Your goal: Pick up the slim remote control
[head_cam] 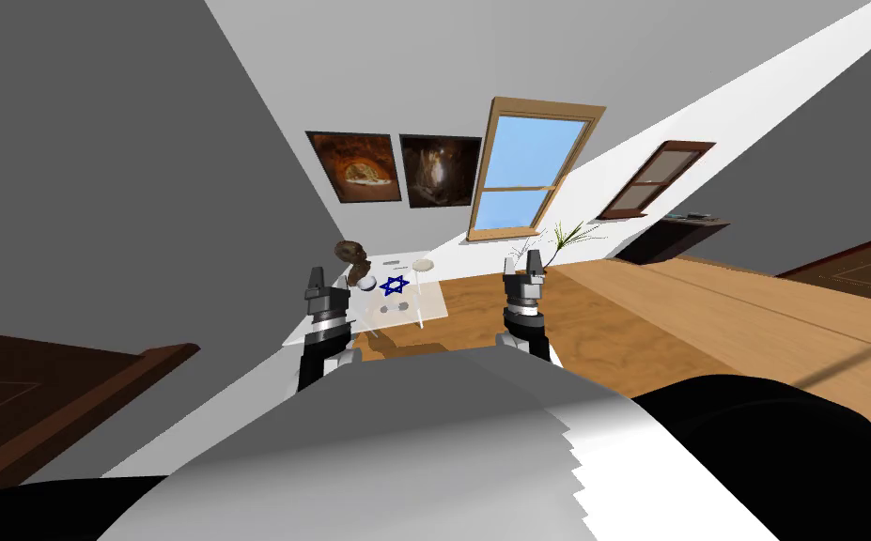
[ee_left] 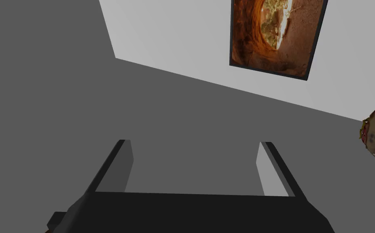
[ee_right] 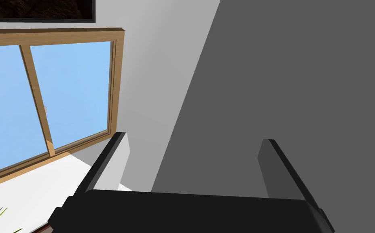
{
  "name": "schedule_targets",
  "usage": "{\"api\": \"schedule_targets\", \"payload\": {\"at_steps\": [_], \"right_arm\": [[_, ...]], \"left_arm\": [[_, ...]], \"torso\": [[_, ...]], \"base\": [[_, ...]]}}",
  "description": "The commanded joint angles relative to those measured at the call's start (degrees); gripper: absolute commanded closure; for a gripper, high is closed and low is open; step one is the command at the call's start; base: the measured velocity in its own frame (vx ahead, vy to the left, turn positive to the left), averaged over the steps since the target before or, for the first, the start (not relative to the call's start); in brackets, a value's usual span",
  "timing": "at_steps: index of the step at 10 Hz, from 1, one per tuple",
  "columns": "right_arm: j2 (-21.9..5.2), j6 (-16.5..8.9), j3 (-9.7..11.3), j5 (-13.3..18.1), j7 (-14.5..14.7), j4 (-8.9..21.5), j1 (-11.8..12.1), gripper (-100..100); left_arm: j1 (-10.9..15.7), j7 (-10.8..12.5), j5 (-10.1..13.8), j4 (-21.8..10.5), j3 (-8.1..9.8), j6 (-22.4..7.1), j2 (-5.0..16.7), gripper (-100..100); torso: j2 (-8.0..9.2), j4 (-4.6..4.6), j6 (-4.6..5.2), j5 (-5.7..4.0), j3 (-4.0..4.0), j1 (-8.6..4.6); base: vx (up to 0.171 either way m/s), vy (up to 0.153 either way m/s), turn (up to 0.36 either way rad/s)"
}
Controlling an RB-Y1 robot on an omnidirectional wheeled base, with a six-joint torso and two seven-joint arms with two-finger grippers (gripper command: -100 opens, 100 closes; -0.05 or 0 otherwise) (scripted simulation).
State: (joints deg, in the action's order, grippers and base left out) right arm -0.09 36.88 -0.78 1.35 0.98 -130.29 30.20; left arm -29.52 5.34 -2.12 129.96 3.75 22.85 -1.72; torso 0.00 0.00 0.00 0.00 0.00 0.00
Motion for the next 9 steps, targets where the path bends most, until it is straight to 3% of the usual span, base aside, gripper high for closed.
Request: {"api": "schedule_targets", "payload": {"at_steps": [1, 6, 9], "right_arm": [[0.0, 0.0, 0.0, 0.0, 0.0, 0.0, 0.0, 0], [0.0, 0.0, 0.0, 0.0, 0.0, 0.0, 0.0, 0], [0.0, 0.0, 0.0, 0.0, 0.0, 0.0, 0.0, 0]], "left_arm": [[0.5, 0.0, 0.0, -0.9, 0.07, -0.6, 1.9, -100], [4.1, -0.1, 0.3, -7.9, 0.73, -5.6, 10.4, -100], [5.2, -0.2, 0.4, -10.8, 0.94, -7.2, 12.3, -100]], "torso": [[0.00, 0.00, 0.00, 0.00, 0.00, 0.00], [0.02, 0.00, 0.02, -0.05, 0.01, -0.22], [0.01, 0.00, 0.02, -0.04, 0.00, -0.18]], "base": [[-0.001, -0.014, -0.045], [-0.009, -0.057, -0.100], [-0.005, -0.046, -0.063]]}}
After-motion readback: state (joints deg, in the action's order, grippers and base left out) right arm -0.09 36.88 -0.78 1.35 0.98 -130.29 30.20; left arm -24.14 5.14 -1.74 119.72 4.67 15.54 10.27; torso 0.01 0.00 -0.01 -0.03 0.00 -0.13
